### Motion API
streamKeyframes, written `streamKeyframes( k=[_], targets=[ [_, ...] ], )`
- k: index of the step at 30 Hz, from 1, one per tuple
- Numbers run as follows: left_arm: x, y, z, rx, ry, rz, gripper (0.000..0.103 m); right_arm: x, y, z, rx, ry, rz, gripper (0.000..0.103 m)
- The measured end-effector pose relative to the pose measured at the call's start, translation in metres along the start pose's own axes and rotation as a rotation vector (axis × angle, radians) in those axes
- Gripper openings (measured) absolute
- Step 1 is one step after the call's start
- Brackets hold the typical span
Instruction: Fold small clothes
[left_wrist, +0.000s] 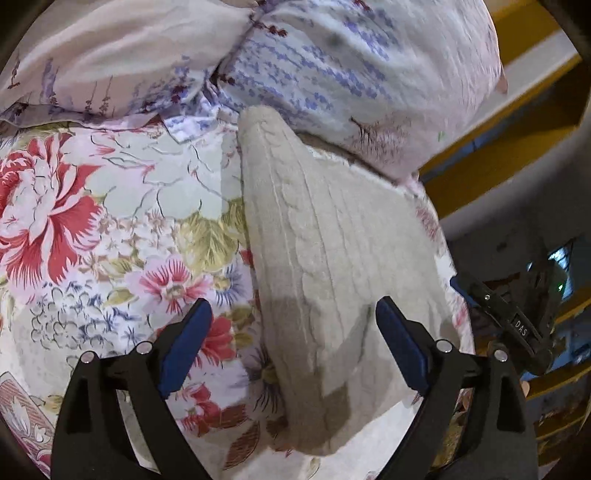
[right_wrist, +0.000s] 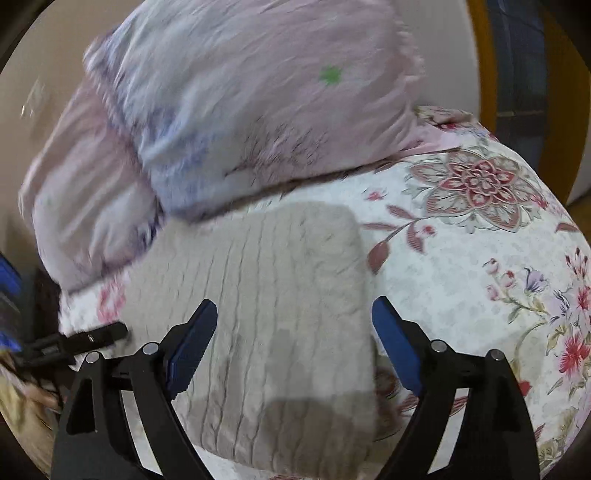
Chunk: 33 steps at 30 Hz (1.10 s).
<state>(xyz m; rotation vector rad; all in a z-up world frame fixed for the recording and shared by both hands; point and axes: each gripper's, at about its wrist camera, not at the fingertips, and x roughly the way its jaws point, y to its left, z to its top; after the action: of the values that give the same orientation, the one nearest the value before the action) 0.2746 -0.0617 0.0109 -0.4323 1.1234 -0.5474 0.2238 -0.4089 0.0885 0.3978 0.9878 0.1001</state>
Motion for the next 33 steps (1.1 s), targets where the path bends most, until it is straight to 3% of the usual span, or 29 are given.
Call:
streamKeyframes(
  k=[9,17,24,29,32,33],
  targets=[
    [0.016,-0.017,0.011,0.035,0.025,0.064,0.095,0.039,-0.060,0.023,0.285,0.156,0.134,0.088],
    [0.029,-0.024,0.015,0.058,0.049,0.062,0.095,0.056,-0.061,0.024,0.283,0.195,0.160,0.086],
    [0.030,-0.022,0.015,0.066,0.046,0.037,0.095,0.062,-0.056,0.023,0.253,0.226,0.220,0.065],
    [0.039,-0.028,0.018,0.077,0.047,0.014,0.094,0.070,-0.049,0.020,0.236,0.237,0.285,0.061],
    [0.045,-0.032,0.018,0.061,0.050,-0.027,0.091,0.073,-0.050,0.019,0.241,0.244,0.313,0.052],
    [0.046,-0.032,0.019,0.049,0.049,-0.038,0.089,0.073,-0.051,0.018,0.248,0.249,0.336,0.042]
  ],
)
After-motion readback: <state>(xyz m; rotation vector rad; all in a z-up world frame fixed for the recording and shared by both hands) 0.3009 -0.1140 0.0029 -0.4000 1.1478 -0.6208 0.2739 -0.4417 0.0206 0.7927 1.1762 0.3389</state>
